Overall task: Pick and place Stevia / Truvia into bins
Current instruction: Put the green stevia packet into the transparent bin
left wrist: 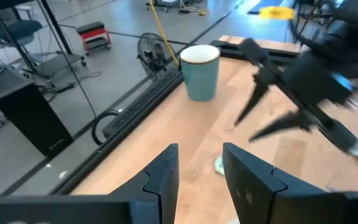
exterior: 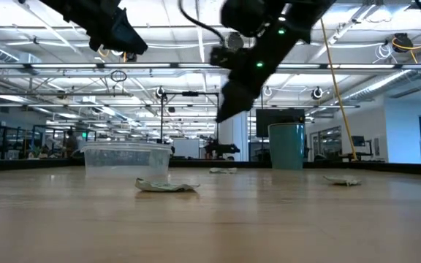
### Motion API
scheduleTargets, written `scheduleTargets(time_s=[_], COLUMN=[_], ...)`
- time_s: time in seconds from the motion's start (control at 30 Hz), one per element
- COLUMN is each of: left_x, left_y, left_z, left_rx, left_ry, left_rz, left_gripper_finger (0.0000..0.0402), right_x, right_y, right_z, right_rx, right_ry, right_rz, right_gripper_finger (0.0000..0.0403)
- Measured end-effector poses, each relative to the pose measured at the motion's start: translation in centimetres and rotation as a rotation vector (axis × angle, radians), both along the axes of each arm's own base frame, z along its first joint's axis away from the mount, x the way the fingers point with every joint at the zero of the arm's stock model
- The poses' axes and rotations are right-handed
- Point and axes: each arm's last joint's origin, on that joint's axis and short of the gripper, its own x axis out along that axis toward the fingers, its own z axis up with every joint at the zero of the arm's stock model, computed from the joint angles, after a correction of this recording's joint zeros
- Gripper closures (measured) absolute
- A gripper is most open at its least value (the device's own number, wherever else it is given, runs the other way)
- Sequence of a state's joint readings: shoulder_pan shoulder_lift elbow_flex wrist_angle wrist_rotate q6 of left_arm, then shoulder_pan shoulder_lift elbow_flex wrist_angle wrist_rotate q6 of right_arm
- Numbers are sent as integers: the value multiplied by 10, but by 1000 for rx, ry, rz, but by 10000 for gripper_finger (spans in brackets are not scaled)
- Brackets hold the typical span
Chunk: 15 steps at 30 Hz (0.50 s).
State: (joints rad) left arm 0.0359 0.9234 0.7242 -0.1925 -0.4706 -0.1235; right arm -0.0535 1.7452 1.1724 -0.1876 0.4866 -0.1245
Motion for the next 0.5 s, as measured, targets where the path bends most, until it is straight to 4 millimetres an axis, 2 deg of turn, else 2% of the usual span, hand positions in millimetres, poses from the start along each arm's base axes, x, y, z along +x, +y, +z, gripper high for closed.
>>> scheduleTargets(time_s=[0.13, 0.33, 0.4, 0.5], left_x=[0, 0, 0, 0], left_y=[-1, -1, -1, 0], left_z=[0, 1, 1, 2], left_rx=[-22, -22, -21, -16], left_ry=[-15, -33, -33, -37], left_rz=[3, 25, 29, 35], left_gripper_finger=[270, 270, 270, 270], right_x=[-31, -64, -71, -68], right_y=[-15, -25, -24, -27], right_z=[-22, -63, -75, -78], right_rx=[213, 290, 280, 263], right_ry=[-115, -421, -443, -481], right_rz=[10, 78, 105, 112], right_gripper_finger=[282, 290, 290, 287])
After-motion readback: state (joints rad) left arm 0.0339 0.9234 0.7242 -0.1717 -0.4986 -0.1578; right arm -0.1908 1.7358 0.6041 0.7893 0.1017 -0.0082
